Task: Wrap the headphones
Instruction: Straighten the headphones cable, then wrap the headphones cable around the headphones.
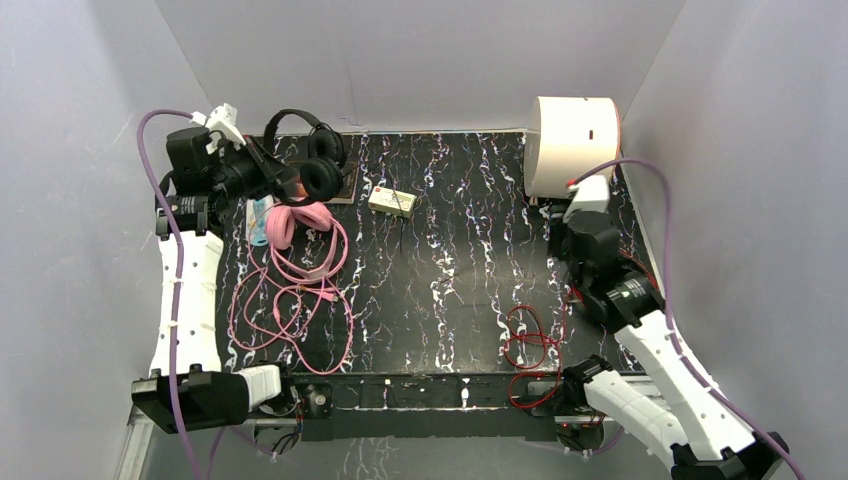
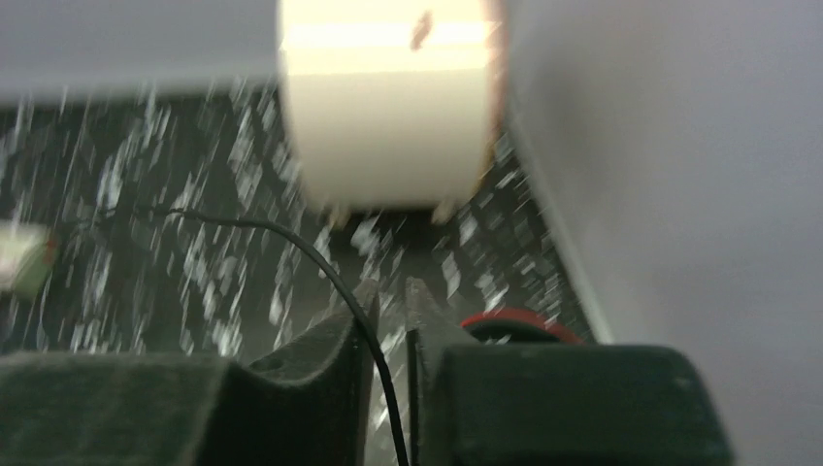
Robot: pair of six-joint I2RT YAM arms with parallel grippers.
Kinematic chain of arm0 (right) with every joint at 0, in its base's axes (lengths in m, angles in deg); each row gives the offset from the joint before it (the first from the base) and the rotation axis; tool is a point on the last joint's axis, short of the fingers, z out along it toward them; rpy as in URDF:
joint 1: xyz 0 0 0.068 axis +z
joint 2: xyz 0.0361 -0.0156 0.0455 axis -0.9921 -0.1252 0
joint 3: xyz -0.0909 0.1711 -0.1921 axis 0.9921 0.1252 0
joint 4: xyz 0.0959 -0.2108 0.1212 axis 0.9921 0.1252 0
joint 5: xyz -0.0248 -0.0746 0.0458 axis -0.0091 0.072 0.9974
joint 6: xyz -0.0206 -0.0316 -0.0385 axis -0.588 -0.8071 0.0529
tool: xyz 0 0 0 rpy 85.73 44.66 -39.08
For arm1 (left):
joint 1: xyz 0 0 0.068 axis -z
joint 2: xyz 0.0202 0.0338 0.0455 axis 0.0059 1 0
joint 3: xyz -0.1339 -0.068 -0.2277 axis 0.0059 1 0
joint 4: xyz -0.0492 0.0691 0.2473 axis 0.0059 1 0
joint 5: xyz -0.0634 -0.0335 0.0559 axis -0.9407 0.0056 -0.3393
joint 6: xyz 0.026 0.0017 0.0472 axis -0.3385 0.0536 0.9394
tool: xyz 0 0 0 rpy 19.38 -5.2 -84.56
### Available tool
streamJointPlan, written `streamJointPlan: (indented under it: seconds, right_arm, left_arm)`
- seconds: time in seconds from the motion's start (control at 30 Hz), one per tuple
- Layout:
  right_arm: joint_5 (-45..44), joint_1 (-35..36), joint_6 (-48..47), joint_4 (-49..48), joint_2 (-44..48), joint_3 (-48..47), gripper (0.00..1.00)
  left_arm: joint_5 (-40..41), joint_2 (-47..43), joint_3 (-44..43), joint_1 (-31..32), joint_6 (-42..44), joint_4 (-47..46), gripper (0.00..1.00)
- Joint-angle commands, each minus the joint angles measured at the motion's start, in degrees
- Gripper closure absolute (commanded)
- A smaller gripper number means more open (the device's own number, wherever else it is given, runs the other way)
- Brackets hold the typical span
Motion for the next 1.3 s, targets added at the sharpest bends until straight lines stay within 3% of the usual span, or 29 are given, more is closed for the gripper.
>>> streamJointPlan:
  seconds: [0.0, 0.1, 0.2, 0.3, 0.4, 0.57, 0.73, 0.93, 1.03, 1.1, 1.17, 1.27]
  right_arm:
    - [25.4, 0.0, 5.1, 7.4, 0.6, 2.8, 0.30]
    - [47.0, 0.0, -1.6, 3.7, -0.7, 1.7, 0.02]
    - [63.7, 0.0, -4.8, -2.2, -4.4, -2.4, 0.02]
    - [74.8, 0.1, -0.6, -17.9, -8.7, -2.3, 0.01]
    - [78.8, 0.1, 7.7, -34.6, -15.9, -3.3, 0.01]
    - [81.8, 3.9, 18.2, -48.7, -23.6, -4.7, 0.01]
    - [80.9, 10.6, 18.3, -53.0, -24.8, -1.2, 0.02]
    - [80.2, 11.3, 20.2, -60.1, -22.8, 4.7, 0.09]
    - [80.3, 11.5, 24.0, -68.1, -23.8, 6.8, 0.30]
    - [78.4, 11.5, 24.0, -69.8, -24.1, 7.5, 0.65]
    - [73.1, 11.4, 20.8, -65.0, -22.0, 7.6, 0.98]
    - [57.9, 11.4, 13.4, -52.4, -14.3, 7.2, 1.00]
  left_arm:
    - [-30.0, -2.1, -0.5, 0.0, -5.4, -3.7, 1.00]
    - [-33.5, -2.3, 2.9, 0.8, -5.5, -5.0, 1.00]
    - [-37.5, -1.0, 5.3, 3.4, -5.2, -5.0, 1.00]
    - [-38.8, -0.5, 7.3, 8.9, -3.5, -4.7, 1.00]
    - [-35.7, -0.4, 8.8, 14.6, -3.0, -4.0, 1.00]
    - [-31.5, -0.8, 11.1, 20.0, -2.6, -3.2, 1.00]
    - [-30.9, -0.1, 12.2, 25.6, -0.3, -3.2, 1.00]
    - [-29.5, -0.4, 13.7, 31.6, 1.7, -3.3, 1.00]
    - [-28.3, -1.2, 14.2, 32.6, 2.0, -3.3, 1.00]
    - [-27.8, -1.9, 14.5, 32.8, 2.4, -3.1, 1.00]
    - [-24.9, -2.7, 14.1, 32.8, 3.9, -1.1, 1.00]
    - [-14.0, -4.2, 12.6, 32.8, 7.6, 3.8, 1.00]
